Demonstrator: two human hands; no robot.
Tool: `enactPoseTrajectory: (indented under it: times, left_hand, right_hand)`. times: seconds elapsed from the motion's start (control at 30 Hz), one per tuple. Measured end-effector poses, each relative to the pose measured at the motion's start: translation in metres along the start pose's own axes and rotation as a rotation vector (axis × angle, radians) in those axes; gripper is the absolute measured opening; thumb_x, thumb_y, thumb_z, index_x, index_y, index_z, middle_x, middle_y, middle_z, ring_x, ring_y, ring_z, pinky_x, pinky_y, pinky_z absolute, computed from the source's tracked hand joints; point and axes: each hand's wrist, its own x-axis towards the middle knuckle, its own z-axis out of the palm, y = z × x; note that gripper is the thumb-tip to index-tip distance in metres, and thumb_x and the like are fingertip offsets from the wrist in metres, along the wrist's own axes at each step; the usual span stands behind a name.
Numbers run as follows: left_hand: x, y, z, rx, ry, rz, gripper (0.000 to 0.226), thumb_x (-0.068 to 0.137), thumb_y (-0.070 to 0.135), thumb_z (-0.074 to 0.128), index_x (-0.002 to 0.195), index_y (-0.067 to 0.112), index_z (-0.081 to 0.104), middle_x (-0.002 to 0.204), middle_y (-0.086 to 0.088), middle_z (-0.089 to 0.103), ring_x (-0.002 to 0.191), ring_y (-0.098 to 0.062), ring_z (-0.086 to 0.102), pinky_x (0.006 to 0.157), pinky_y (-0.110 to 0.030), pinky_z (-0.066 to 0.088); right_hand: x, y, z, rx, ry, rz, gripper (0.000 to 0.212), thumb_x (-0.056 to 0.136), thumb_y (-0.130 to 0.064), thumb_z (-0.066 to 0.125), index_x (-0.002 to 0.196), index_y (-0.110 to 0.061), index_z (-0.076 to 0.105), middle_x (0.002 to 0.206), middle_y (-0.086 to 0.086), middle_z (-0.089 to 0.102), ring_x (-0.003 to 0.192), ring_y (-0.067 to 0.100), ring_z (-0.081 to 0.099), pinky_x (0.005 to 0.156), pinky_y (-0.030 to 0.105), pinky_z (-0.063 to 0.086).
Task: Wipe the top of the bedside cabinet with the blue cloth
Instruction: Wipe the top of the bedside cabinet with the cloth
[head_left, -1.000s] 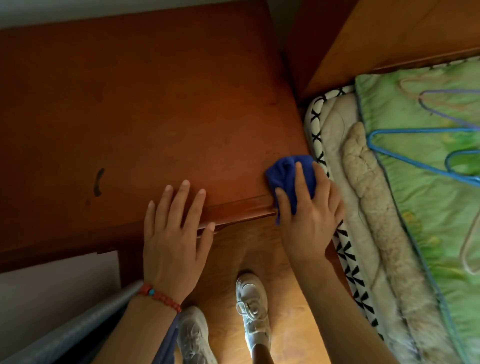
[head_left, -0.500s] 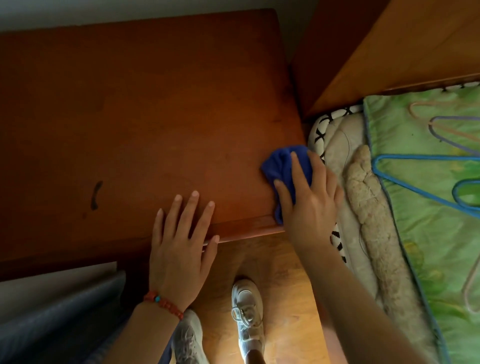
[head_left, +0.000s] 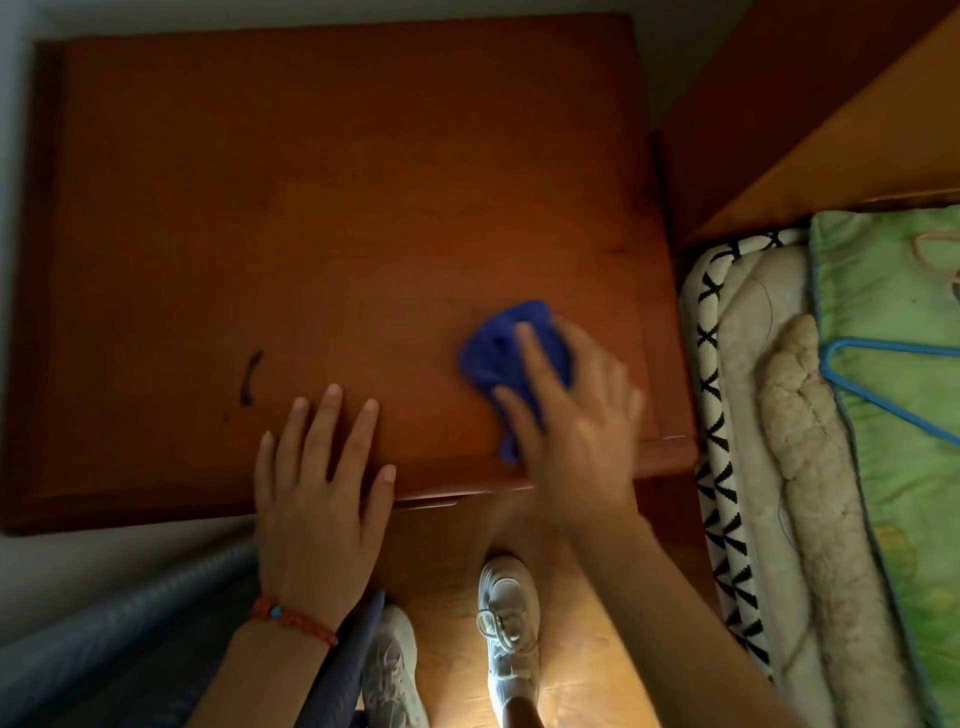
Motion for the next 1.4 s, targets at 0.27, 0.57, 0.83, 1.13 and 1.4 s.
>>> enactPoseTrajectory:
  times: [0.27,0.57,0.83,1.13,1.4]
  left_hand:
    - [0.000,0.000,0.002,-0.029,0.013,-0.011,0.050,0.093,0.043,0.028,0.135,0.018,0.036,0.140,-0.017,0.040,0.129,-0.034,0.028,0.105,-0.050,0.014]
    - [0.000,-0.002,0.000,-0.039,-0.008,-0.007,0.050,0.092,0.042,0.029,0.136,0.019,0.036,0.141,-0.015,0.040,0.130,-0.033,0.028,0.106,-0.049,0.015]
    - [0.000,-0.003,0.000,-0.050,-0.022,-0.003,0.050,0.091,0.041,0.032,0.135,0.018,0.039,0.140,-0.016,0.041,0.129,-0.034,0.029,0.105,-0.052,0.018]
    - [0.005,0.001,-0.014,-0.021,-0.123,-0.002,0.054,0.093,0.045,0.027,0.130,0.013,0.047,0.135,-0.020,0.045,0.124,-0.040,0.039,0.099,-0.055,0.026]
    - [0.011,0.007,-0.032,0.029,-0.243,-0.002,0.054,0.088,0.044,0.033,0.121,0.009,0.057,0.125,-0.024,0.053,0.113,-0.044,0.050,0.086,-0.059,0.037]
  right_hand:
    - [0.006,-0.042,0.013,0.027,0.041,0.141,0.044,0.086,-0.037,0.055,0.126,-0.018,0.054,0.130,0.018,0.051,0.109,0.028,0.039,0.078,0.042,0.043]
    - [0.011,-0.017,0.000,0.074,0.075,0.313,0.047,0.086,-0.036,0.054,0.130,-0.019,0.050,0.132,0.020,0.048,0.110,0.037,0.046,0.082,0.048,0.040]
    - [0.013,0.000,-0.023,0.290,-0.054,0.165,0.052,0.084,-0.047,0.049,0.127,-0.019,0.052,0.133,0.013,0.045,0.115,0.020,0.040,0.095,0.040,0.036]
    - [0.026,-0.001,-0.032,0.391,-0.096,0.463,0.062,0.087,-0.040,0.056,0.139,-0.016,0.034,0.129,0.009,0.044,0.119,0.021,0.041,0.100,0.045,0.039]
    - [0.040,-0.009,-0.044,0.520,-0.212,0.612,0.052,0.083,-0.033,0.064,0.125,-0.008,0.048,0.119,0.008,0.050,0.100,0.018,0.050,0.081,0.028,0.042]
